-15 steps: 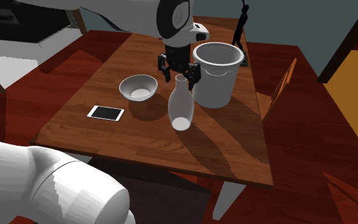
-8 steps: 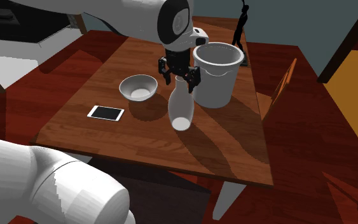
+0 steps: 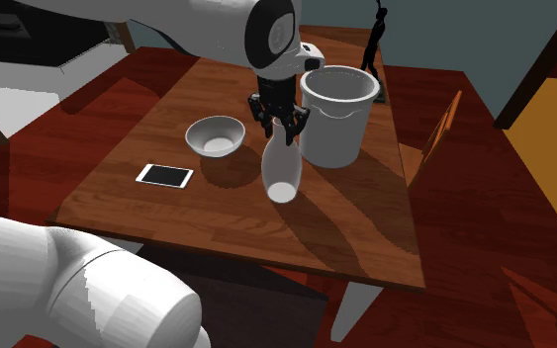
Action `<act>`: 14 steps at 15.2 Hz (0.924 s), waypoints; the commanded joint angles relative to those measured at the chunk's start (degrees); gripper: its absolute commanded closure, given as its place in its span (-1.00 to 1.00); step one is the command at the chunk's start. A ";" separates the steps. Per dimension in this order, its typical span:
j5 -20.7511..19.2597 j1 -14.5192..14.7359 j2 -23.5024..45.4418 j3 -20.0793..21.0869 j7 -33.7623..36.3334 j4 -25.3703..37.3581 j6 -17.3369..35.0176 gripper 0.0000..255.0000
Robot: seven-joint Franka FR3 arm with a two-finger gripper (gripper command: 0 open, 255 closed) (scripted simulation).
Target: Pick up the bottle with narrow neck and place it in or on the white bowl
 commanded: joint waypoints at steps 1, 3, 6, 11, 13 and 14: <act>0.00 0.00 0.02 0.00 0.00 -0.01 -0.01 1.00; 0.00 0.00 0.02 0.01 0.00 0.00 -0.02 1.00; -0.01 0.00 -0.65 0.05 0.01 1.01 -1.70 1.00; 0.01 0.01 -1.95 0.18 0.03 3.85 -5.84 1.00; 0.03 0.02 -2.38 0.22 0.04 5.06 -7.47 1.00; 0.03 0.03 -2.57 0.25 0.04 5.68 -8.28 1.00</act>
